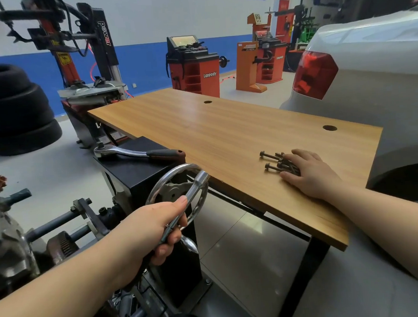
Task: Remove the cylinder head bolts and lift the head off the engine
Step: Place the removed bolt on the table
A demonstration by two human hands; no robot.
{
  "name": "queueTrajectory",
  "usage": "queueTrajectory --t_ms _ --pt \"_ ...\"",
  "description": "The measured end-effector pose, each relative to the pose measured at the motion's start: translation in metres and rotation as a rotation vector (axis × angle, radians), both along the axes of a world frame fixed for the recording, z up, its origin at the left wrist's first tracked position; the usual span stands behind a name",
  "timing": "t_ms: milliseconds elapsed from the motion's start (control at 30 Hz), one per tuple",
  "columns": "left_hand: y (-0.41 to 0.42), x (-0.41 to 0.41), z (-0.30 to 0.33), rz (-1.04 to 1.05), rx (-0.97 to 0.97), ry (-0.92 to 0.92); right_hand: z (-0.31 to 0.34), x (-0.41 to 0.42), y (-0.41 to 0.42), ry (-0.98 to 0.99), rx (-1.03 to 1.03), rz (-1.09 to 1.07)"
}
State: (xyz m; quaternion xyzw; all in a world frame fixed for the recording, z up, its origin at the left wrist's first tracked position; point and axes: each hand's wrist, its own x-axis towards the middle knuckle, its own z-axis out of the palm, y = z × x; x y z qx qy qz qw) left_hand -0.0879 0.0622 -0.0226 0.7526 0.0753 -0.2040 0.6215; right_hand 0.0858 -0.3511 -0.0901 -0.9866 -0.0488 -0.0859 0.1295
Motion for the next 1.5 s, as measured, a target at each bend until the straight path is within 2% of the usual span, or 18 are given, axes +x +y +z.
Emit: queueTrajectory --t_ms 133,267,500,767,900,1000,1067,1167,1500 --pt "0.004 0.0 -0.001 -0.009 -0.022 -0.02 0.002 0.008 0.011 0.039 0.058 -0.119" --pt "0.009 -0.001 -0.002 -0.015 -0.028 -0.026 0.007 0.014 0.016 0.0 0.097 -0.15" --pt "0.015 0.0 -0.007 -0.003 -0.034 -0.023 0.018 0.027 0.012 0.046 0.02 -0.096" --pt "0.019 0.0 -0.008 0.02 -0.022 0.012 0.003 0.018 0.005 -0.038 -0.055 -0.158" --pt "0.021 0.003 -0.01 0.038 -0.023 0.006 0.015 -0.003 0.015 0.076 -0.108 -0.1" --pt "0.018 0.006 -0.012 0.026 -0.035 0.007 0.01 -0.034 0.032 0.064 -0.206 0.095" --pt "0.017 0.007 -0.015 0.027 -0.044 0.014 -0.001 -0.052 0.041 0.154 -0.309 0.188" --pt "0.016 0.007 -0.019 0.033 -0.05 0.027 -0.007 -0.06 0.046 0.31 -0.351 0.184" --pt "0.025 0.008 -0.021 0.04 -0.073 0.026 0.017 -0.047 0.058 0.308 -0.278 0.199"
